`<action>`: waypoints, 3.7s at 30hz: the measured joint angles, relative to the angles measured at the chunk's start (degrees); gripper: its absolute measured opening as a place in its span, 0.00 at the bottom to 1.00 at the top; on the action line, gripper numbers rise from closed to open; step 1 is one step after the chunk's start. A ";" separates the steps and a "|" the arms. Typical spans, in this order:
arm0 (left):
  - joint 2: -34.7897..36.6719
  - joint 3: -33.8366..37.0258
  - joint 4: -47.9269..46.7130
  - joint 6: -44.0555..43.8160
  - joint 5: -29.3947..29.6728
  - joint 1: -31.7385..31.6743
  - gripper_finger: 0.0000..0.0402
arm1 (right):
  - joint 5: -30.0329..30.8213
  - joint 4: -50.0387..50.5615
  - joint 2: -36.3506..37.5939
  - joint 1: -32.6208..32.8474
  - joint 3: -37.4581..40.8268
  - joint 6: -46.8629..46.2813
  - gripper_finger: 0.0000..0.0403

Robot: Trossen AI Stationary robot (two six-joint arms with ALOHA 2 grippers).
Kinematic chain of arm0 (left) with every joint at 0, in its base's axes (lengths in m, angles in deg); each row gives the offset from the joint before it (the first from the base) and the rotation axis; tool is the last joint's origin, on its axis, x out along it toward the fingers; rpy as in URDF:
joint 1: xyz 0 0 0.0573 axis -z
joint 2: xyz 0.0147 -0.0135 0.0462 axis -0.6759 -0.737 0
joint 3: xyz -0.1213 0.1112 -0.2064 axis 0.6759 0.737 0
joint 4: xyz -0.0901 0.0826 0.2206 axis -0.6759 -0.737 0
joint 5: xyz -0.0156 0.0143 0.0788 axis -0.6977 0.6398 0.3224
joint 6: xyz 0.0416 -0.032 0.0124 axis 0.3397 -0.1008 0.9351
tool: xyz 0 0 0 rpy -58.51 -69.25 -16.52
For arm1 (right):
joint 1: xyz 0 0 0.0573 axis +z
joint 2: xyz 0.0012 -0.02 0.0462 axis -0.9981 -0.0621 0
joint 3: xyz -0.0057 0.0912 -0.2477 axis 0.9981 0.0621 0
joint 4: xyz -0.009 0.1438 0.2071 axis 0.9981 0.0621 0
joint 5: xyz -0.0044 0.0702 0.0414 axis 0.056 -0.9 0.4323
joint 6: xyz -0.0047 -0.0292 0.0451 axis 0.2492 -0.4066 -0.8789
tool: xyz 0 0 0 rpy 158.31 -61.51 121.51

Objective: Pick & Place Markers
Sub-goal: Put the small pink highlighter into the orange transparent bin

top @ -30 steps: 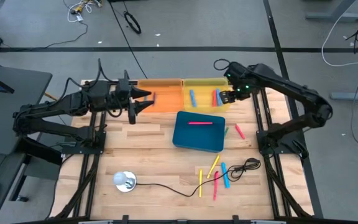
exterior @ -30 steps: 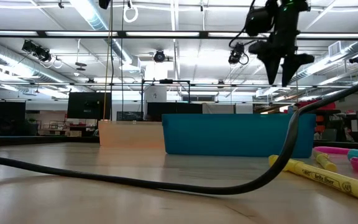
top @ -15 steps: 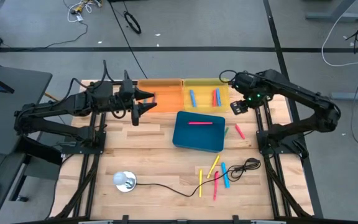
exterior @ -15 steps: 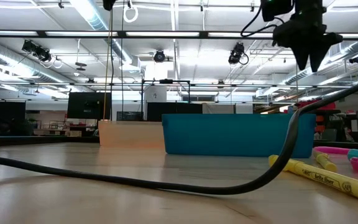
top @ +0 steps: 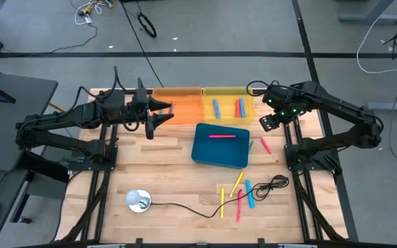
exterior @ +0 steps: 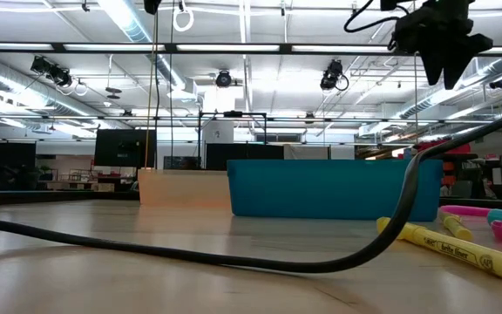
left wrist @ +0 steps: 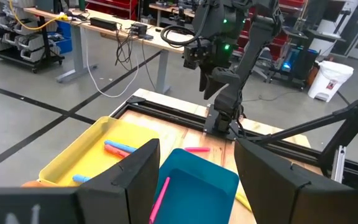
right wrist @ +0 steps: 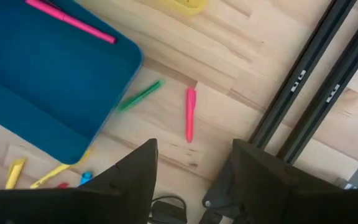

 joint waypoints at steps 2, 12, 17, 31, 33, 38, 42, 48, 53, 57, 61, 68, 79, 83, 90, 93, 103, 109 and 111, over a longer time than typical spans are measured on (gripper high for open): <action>0.00 0.00 0.00 -0.11 -0.01 0.00 0.53 | 0.00 -0.10 0.02 0.00 0.28 0.00 0.51; 0.00 0.00 0.00 -0.75 -0.01 -0.02 0.53 | 0.07 -7.91 3.22 0.06 14.73 0.83 0.51; 0.00 0.00 -0.02 -0.80 -0.01 -0.02 0.53 | 0.07 -11.06 3.23 0.24 20.67 0.34 0.51; 0.00 0.02 -0.04 -0.73 -0.01 -0.02 0.53 | -3.77 -26.88 3.21 1.57 37.65 -1.77 0.51; 0.00 0.02 -0.04 -0.73 -0.01 -0.02 0.53 | -4.52 -28.63 3.21 1.58 39.55 -1.95 0.51; 0.00 0.02 -0.04 -0.73 -0.01 -0.02 0.53 | -5.16 -33.16 3.00 2.25 42.91 -1.97 0.51; 0.00 0.02 -0.04 -0.73 -0.01 -0.02 0.53 | -5.13 -36.72 0.83 3.64 43.92 -1.40 0.51; 0.00 0.02 -0.04 -0.85 -0.01 -0.02 0.53 | -3.73 -40.57 -5.22 4.94 45.38 0.49 0.51; 0.00 0.02 -0.22 -1.45 -0.53 -0.02 0.53 | -4.68 -41.46 -5.40 4.94 46.30 1.07 0.51; 0.00 0.02 -0.24 -1.54 -0.93 0.00 0.53 | -4.88 -40.60 -4.36 4.94 46.16 1.07 0.50; -0.02 0.02 -0.24 -1.60 -0.91 0.00 0.53 | -5.81 -40.34 -4.35 4.92 46.14 1.09 0.44; -0.02 0.02 -0.26 -1.63 -2.19 0.00 0.53 | -7.77 -39.35 -4.39 4.94 46.18 1.06 0.18; -0.02 0.04 -1.12 -1.32 -2.17 0.00 0.53 | -8.76 -39.69 -2.20 4.94 46.38 -1.87 0.02; -0.02 0.04 -1.14 -1.64 -2.17 0.00 0.53 | -8.79 -38.86 -0.02 4.98 45.98 -3.32 0.02; -0.02 0.04 -1.11 -2.04 -2.17 0.00 0.53 | -2.44 -30.90 3.47 4.92 38.61 -2.87 0.02; -0.02 0.04 -1.09 -2.05 -2.17 0.00 0.53 | 1.08 -26.09 4.06 4.92 33.06 -1.45 0.01; -0.02 0.04 -0.36 -2.06 -2.17 -0.01 0.53 | 3.01 -12.53 4.13 4.90 18.39 -1.55 0.01; -0.02 0.04 -0.20 -2.07 -2.17 0.00 0.53 | 3.02 -9.46 4.20 4.90 13.77 -0.87 0.01; -0.02 0.04 -0.20 -2.07 -2.17 0.00 0.53 | 3.02 -9.57 4.17 4.91 13.75 -0.76 0.01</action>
